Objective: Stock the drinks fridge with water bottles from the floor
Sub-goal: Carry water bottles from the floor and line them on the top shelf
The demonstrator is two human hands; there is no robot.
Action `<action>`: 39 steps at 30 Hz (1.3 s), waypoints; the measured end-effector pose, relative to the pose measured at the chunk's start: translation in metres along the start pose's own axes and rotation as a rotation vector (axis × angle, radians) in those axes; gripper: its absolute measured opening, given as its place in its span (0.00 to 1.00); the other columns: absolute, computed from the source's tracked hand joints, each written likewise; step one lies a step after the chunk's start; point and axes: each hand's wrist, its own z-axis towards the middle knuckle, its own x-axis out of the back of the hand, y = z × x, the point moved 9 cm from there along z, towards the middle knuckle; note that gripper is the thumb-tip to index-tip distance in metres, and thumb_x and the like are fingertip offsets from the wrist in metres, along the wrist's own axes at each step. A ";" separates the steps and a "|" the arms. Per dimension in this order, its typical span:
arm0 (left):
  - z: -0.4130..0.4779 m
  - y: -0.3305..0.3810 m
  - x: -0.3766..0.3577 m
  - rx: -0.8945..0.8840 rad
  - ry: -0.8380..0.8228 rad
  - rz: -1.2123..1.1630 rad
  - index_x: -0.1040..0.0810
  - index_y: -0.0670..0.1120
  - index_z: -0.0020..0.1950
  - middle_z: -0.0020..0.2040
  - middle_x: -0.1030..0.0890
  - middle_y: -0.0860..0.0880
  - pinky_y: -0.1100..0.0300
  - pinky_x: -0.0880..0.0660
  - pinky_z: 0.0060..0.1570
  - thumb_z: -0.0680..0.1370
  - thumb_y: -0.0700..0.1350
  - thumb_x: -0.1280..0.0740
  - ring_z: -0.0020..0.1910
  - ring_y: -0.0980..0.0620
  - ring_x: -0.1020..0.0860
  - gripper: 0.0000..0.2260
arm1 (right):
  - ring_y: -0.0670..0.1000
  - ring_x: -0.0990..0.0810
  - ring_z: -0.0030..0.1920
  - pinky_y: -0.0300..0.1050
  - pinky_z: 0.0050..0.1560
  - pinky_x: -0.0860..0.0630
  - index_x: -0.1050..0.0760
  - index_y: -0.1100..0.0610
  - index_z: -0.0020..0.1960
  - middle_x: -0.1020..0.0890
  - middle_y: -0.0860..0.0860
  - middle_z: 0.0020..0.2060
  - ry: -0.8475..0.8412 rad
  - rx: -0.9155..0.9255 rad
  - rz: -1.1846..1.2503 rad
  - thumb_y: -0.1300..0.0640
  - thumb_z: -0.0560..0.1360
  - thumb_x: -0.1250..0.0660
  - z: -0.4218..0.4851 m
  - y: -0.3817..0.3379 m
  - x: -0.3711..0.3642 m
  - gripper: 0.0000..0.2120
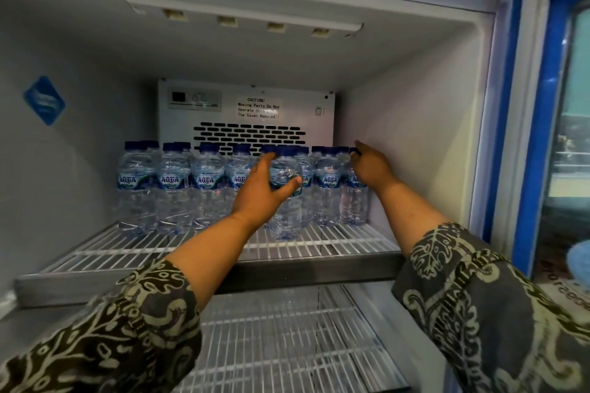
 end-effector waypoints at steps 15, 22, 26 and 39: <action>0.016 0.032 -0.057 0.082 -0.199 -0.181 0.40 0.49 0.74 0.73 0.36 0.44 0.54 0.24 0.47 0.75 0.49 0.32 0.67 0.42 0.31 0.29 | 0.58 0.24 0.58 0.40 0.50 0.31 0.28 0.62 0.65 0.23 0.59 0.60 0.253 0.000 0.256 0.60 0.80 0.46 -0.048 0.010 0.030 0.16; 0.018 0.026 -0.058 0.023 -0.173 0.107 0.42 0.53 0.75 0.75 0.40 0.42 0.42 0.34 0.67 0.75 0.59 0.35 0.71 0.40 0.36 0.32 | 0.59 0.23 0.53 0.47 0.51 0.28 0.26 0.65 0.56 0.21 0.61 0.52 0.196 0.050 0.358 0.56 0.82 0.48 -0.057 -0.003 0.023 0.16; 0.019 0.035 -0.026 -0.082 -0.028 0.359 0.42 0.55 0.75 0.73 0.40 0.42 0.44 0.40 0.69 0.78 0.60 0.43 0.73 0.40 0.44 0.27 | 0.57 0.24 0.58 0.43 0.51 0.30 0.27 0.62 0.61 0.22 0.59 0.58 0.088 0.067 0.353 0.54 0.81 0.45 -0.055 -0.024 0.009 0.16; 0.008 0.007 -0.024 -0.253 -0.054 0.856 0.60 0.57 0.76 0.77 0.63 0.50 0.45 0.75 0.63 0.80 0.60 0.49 0.76 0.47 0.64 0.29 | 0.57 0.33 0.70 0.47 0.66 0.34 0.45 0.58 0.75 0.35 0.55 0.73 -0.039 -0.050 0.234 0.49 0.71 0.28 -0.056 -0.013 -0.014 0.41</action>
